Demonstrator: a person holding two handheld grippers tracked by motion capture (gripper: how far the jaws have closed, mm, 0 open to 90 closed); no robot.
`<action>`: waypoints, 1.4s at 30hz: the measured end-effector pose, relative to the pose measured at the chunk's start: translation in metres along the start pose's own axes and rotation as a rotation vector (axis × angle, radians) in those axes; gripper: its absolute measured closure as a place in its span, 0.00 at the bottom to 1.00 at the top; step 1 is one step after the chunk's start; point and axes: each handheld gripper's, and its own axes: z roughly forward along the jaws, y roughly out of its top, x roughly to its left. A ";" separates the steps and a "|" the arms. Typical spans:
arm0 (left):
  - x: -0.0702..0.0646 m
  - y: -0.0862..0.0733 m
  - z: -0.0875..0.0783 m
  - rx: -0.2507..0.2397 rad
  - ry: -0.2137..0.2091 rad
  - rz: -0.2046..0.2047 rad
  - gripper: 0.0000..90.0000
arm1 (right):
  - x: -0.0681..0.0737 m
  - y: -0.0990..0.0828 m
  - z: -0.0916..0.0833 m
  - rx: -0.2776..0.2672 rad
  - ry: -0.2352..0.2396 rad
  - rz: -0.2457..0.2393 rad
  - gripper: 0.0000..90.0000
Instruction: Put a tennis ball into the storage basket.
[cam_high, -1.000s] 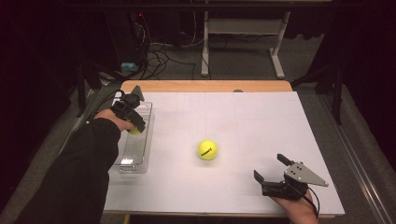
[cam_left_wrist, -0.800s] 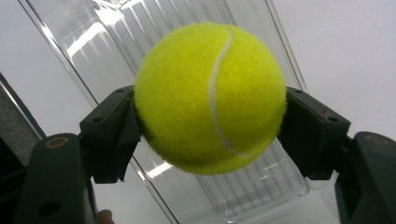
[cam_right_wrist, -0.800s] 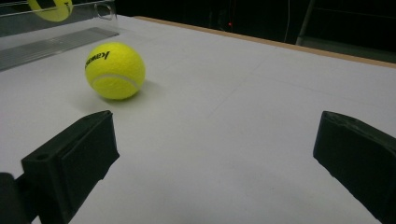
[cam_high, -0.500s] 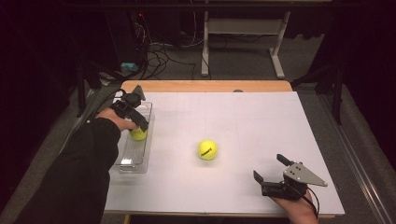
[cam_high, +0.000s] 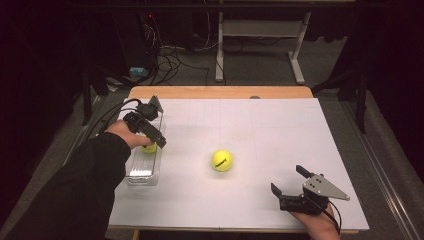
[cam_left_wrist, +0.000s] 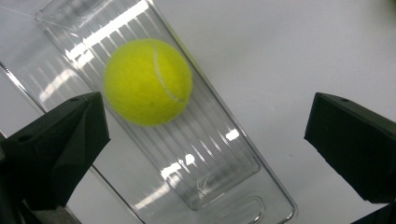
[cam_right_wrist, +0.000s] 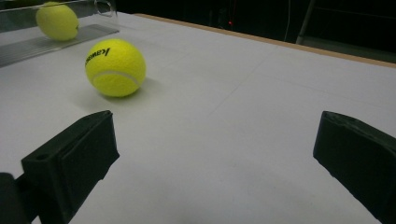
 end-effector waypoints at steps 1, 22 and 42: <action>-0.006 0.000 -0.001 0.002 0.002 0.014 0.01 | 0.000 0.000 0.000 -0.001 0.000 0.000 0.00; -0.065 -0.001 0.010 -0.009 -0.040 0.144 0.01 | 0.002 -0.001 0.001 0.005 0.005 -0.003 0.00; -0.094 -0.009 0.019 -0.044 -0.072 0.203 0.01 | 0.005 0.001 0.010 0.012 0.005 -0.006 0.00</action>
